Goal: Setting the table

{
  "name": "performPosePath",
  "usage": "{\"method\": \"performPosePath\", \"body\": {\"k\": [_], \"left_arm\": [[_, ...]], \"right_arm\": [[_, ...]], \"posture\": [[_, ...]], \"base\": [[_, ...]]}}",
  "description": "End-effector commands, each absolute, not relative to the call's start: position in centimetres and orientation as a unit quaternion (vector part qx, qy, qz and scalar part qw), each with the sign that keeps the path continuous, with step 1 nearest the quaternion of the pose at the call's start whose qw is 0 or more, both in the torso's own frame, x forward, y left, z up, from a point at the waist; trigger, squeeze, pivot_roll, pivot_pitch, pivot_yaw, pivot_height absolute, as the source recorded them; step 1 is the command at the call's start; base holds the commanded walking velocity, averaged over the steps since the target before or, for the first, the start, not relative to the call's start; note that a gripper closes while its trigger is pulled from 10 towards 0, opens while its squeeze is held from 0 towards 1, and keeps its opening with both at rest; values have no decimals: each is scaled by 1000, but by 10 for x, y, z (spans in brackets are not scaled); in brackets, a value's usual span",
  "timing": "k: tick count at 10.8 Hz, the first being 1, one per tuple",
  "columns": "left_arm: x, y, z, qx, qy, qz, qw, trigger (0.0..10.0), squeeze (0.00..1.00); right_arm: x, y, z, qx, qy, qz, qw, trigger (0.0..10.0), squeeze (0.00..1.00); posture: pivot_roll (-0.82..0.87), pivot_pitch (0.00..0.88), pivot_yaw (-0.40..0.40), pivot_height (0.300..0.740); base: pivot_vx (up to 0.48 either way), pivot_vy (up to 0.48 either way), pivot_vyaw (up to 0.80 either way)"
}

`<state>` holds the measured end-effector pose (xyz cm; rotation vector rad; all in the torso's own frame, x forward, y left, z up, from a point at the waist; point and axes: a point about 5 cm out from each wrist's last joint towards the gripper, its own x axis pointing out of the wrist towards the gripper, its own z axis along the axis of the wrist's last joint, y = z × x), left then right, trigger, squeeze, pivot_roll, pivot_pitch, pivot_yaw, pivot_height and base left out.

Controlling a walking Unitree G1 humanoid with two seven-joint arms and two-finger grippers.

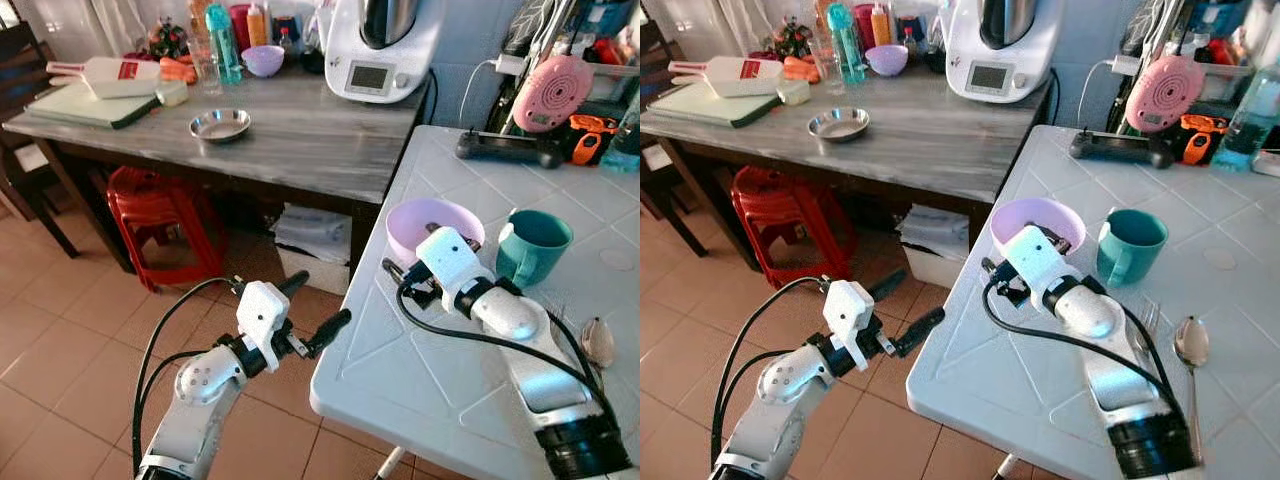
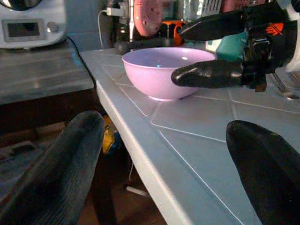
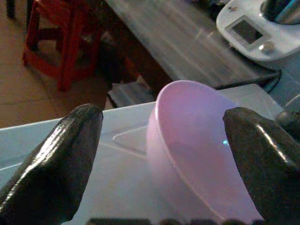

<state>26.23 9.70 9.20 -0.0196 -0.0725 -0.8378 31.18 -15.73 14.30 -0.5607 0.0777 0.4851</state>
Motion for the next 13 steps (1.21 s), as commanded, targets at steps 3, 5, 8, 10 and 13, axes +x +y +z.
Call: {"method": "performPosePath", "body": {"k": [3, 5, 8, 10, 13], "left_arm": [[259, 96, 95, -18, -40, -426, 903, 10000, 0], [260, 97, 95, -12, -40, -425, 904, 10000, 0], [262, 96, 95, -4, -38, -440, 897, 10000, 0], [258, 94, 97, -7, -43, -458, 888, 10000, 0], [259, 94, 99, -4, -44, -457, 888, 10000, 0]], "right_arm": [[324, -165, 143, -293, 73, 259, 917, 10000, 0], [330, -173, 140, -296, 86, 259, 915, 10000, 0], [347, -181, 141, -319, 92, 257, 908, 10000, 0], [356, -186, 137, -341, 99, 259, 898, 2549, 0], [359, -189, 125, -346, 121, 275, 889, 0, 0]], "posture": [[-22, 0, 22, 740], [-23, 0, 28, 740], [-18, 0, 44, 740], [-4, 0, 39, 740], [8, 0, 24, 740]], "base": [[0, 0, 0], [0, 0, 0], [0, 0, 0], [0, 0, 0], [0, 0, 0]]}}
